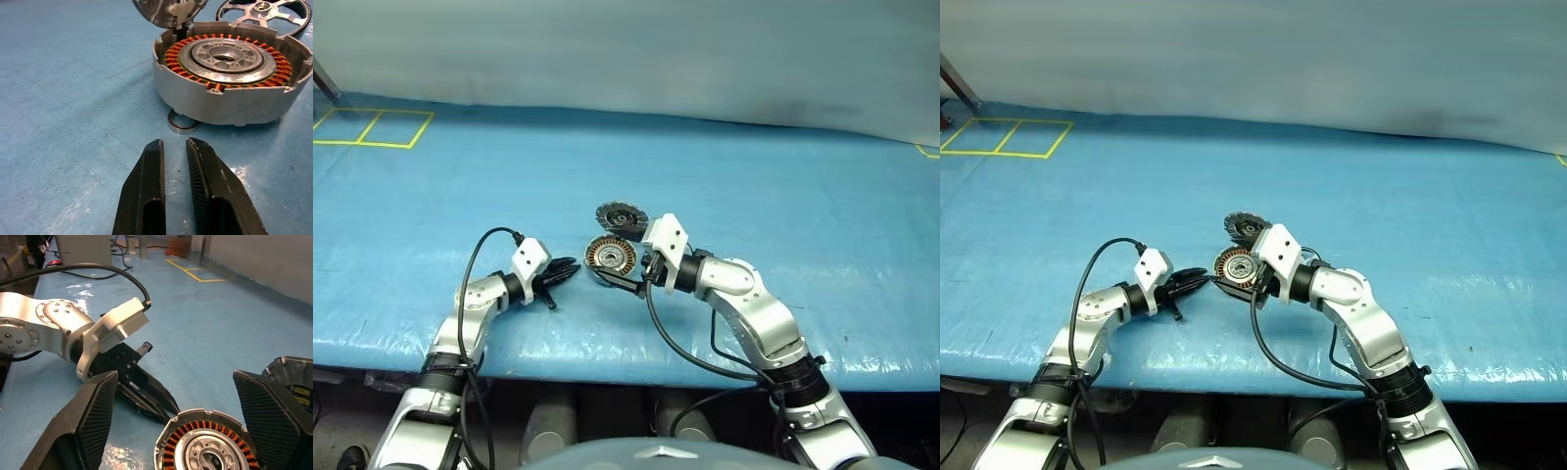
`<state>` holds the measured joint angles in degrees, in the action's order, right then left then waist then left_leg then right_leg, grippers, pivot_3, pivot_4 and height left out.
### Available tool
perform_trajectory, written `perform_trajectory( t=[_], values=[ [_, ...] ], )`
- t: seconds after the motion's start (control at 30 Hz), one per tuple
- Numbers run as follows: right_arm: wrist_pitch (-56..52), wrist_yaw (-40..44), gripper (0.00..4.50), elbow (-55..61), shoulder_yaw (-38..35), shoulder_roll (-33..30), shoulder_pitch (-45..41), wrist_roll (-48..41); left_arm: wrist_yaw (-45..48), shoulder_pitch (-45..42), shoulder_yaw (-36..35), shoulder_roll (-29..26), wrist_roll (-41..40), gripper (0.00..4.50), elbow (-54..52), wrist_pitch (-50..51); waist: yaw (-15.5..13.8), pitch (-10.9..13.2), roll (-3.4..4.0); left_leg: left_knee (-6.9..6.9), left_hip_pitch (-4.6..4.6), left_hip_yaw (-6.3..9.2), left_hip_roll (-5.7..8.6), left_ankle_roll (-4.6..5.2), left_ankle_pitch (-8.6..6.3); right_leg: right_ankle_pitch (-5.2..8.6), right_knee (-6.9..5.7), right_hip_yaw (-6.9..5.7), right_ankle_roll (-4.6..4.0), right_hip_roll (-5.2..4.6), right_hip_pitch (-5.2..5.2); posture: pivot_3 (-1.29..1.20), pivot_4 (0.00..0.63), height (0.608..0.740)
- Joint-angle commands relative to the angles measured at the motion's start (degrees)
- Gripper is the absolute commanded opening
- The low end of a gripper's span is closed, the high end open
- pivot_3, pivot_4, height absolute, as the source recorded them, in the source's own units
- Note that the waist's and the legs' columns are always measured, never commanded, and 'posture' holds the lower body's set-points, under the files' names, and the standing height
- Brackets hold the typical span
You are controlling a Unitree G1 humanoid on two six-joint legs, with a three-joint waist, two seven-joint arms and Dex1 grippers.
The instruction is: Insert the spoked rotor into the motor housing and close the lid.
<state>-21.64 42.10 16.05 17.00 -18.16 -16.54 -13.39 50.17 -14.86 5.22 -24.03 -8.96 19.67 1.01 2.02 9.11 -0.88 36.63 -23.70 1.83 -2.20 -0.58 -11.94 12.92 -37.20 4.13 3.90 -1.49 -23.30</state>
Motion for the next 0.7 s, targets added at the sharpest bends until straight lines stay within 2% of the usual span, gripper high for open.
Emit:
perform_trajectory(
  t=[0.03, 0.3, 0.4, 0.57, 0.7],
  values=[
    [1.26, -0.39, 4.03, 1.09, -0.48, -0.32, -0.48, 0.48, 1.05, -0.58, 1.17, 0.29, 0.32, 0.74, 0.42, 1.22, 0.00, 0.00, 0.00, 0.01, -0.02, -0.01, 0.01, 0.00, 0.00, -0.01, 0.01, 0.01, 0.01, -0.01, 0.00, 0.00, 0.150, 0.740],
    [0.21, 0.21, 4.03, 1.40, 0.47, -1.55, 0.13, 1.38, 2.27, 0.28, 0.36, -1.43, -0.16, 0.74, -0.87, 1.98, 0.06, 0.00, 0.00, -0.09, -0.06, 0.00, 0.01, 0.00, 0.00, -0.01, 0.03, 0.01, 0.01, 0.00, -0.08, 0.00, 0.150, 0.740],
    [-0.75, 2.75, 4.03, 0.95, 3.69, -5.27, -1.38, 4.59, 2.30, 0.77, 0.03, -2.02, -0.27, 0.74, -1.80, 2.19, 0.14, 0.00, 0.00, -0.11, -0.06, -0.02, 0.00, 0.00, 0.00, -0.01, 0.04, 0.02, 0.00, 0.00, -0.11, 0.00, 0.150, 0.740],
    [2.04, 9.57, 4.03, -3.43, 11.43, -12.72, -8.54, 13.59, 2.01, 1.86, -0.57, -2.53, -0.48, 0.74, -3.74, 2.81, 0.23, 0.01, 0.01, -0.11, -0.05, -0.06, -0.01, 0.00, 0.00, 0.00, 0.04, 0.03, -0.01, 0.00, -0.15, 0.00, 0.150, 0.740],
    [7.16, 15.16, 4.03, -11.94, 16.51, -13.60, -18.33, 19.62, 1.19, 4.43, -1.63, -2.70, -1.45, 0.74, -7.23, 3.34, 0.66, 0.02, 0.03, -0.13, -0.05, -0.10, -0.04, 0.00, 0.00, -0.01, 0.03, 0.04, -0.03, 0.01, -0.18, 0.00, 0.150, 0.740]
  ],
)
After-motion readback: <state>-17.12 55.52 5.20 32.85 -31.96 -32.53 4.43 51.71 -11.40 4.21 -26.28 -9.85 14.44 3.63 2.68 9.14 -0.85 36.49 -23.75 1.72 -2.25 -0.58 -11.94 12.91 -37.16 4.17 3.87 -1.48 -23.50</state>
